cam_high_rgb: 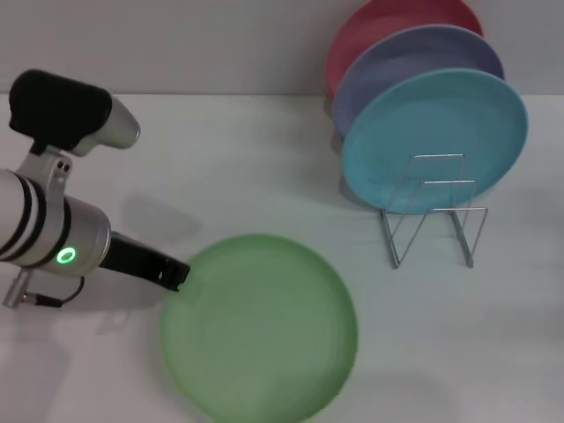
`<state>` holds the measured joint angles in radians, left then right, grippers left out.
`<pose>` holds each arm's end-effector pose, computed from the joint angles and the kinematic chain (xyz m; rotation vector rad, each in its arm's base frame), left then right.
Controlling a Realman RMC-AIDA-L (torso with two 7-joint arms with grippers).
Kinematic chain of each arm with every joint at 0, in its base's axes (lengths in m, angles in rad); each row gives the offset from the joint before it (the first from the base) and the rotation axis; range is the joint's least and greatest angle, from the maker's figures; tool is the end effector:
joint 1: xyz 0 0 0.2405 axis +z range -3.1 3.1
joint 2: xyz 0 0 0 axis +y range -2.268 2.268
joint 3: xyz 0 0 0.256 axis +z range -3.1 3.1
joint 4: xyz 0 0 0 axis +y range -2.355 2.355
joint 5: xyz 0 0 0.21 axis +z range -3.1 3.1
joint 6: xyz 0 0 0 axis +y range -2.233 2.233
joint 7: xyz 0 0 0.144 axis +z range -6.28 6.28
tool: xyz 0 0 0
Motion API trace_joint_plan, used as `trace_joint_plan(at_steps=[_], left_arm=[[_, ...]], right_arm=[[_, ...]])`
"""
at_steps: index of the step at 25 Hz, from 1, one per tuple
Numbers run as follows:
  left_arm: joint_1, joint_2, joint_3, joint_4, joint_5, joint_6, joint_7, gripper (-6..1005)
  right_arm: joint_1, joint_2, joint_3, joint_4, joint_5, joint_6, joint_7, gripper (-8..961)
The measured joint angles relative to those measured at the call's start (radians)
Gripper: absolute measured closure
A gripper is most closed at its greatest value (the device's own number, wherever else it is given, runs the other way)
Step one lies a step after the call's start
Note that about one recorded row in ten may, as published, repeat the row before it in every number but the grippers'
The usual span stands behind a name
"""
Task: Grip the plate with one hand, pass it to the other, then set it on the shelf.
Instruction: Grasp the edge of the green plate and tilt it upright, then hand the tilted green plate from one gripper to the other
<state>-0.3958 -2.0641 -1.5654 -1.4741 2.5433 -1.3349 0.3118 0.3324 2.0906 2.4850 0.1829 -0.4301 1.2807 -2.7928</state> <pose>-0.1967 0.3325 -0.0169 -2.4103 -1.1282 0.2837 0.3918 0.2926 0.0877 -1.1110 0.5610 0.7410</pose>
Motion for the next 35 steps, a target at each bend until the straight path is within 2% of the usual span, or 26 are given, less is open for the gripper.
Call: trace_joint_plan(at_steps=[8, 12, 16, 20, 23, 24, 25, 26, 27, 28, 29, 30, 31, 33, 34, 35], left_arm=[[-0.003, 0.002, -0.044, -0.073, -0.011, -0.016, 0.025, 981], [-0.001, 0.003, -0.046, -0.084, -0.006, -0.016, 0.025, 981], [0.002, 0.002, -0.064, -0.128, 0.022, -0.004, 0.025, 980], [-0.007, 0.002, -0.091, -0.173, 0.071, 0.014, 0.025, 980], [-0.012, 0.001, -0.104, -0.195, 0.087, 0.029, 0.022, 980], [-0.011, 0.001, -0.104, -0.204, 0.093, 0.037, 0.020, 980], [-0.008, 0.001, -0.109, -0.217, 0.104, 0.050, 0.017, 980], [-0.007, 0.001, -0.111, -0.218, 0.108, 0.054, 0.017, 980], [-0.006, 0.000, -0.118, -0.221, 0.113, 0.066, 0.016, 980], [-0.006, 0.000, -0.118, -0.221, 0.113, 0.066, 0.016, 980], [-0.006, 0.000, -0.124, -0.223, 0.114, 0.078, 0.016, 979], [-0.006, 0.000, -0.124, -0.223, 0.114, 0.078, 0.016, 979], [-0.006, 0.000, -0.126, -0.224, 0.115, 0.085, 0.016, 979], [-0.002, 0.001, -0.129, -0.231, 0.113, 0.111, 0.017, 979], [-0.002, 0.001, -0.129, -0.231, 0.113, 0.111, 0.017, 979], [-0.001, 0.001, -0.129, -0.234, 0.113, 0.115, 0.019, 979]], right_arm=[[0.015, -0.005, -0.059, 0.014, -0.026, 0.091, 0.021, 142], [0.023, -0.010, -0.129, 0.089, -0.045, 0.103, 0.140, 143], [0.025, -0.007, -0.270, 0.298, -0.071, 0.068, 0.266, 143], [0.031, -0.031, -0.462, 0.617, -0.148, -0.197, 0.567, 143], [0.071, -0.054, -0.535, 0.842, -0.371, -0.411, 0.860, 144], [0.116, -0.073, -0.551, 0.964, -0.605, -0.486, 1.130, 144], [0.116, -0.073, -0.551, 0.964, -0.605, -0.486, 1.130, 144], [0.147, -0.084, -0.552, 1.011, -0.734, -0.497, 1.280, 144], [0.202, -0.101, -0.555, 1.080, -0.973, -0.485, 1.548, 144], [0.202, -0.101, -0.555, 1.080, -0.973, -0.485, 1.548, 144], [0.288, -0.120, -0.552, 1.140, -1.261, -0.421, 1.868, 144], [0.288, -0.120, -0.552, 1.140, -1.261, -0.421, 1.868, 144], [0.331, -0.129, -0.547, 1.149, -1.382, -0.371, 1.999, 144], [0.510, -0.152, -0.513, 1.098, -1.657, -0.158, 2.288, 145], [0.510, -0.152, -0.513, 1.098, -1.657, -0.158, 2.288, 145], [0.544, -0.153, -0.501, 1.076, -1.690, -0.117, 2.309, 145]])
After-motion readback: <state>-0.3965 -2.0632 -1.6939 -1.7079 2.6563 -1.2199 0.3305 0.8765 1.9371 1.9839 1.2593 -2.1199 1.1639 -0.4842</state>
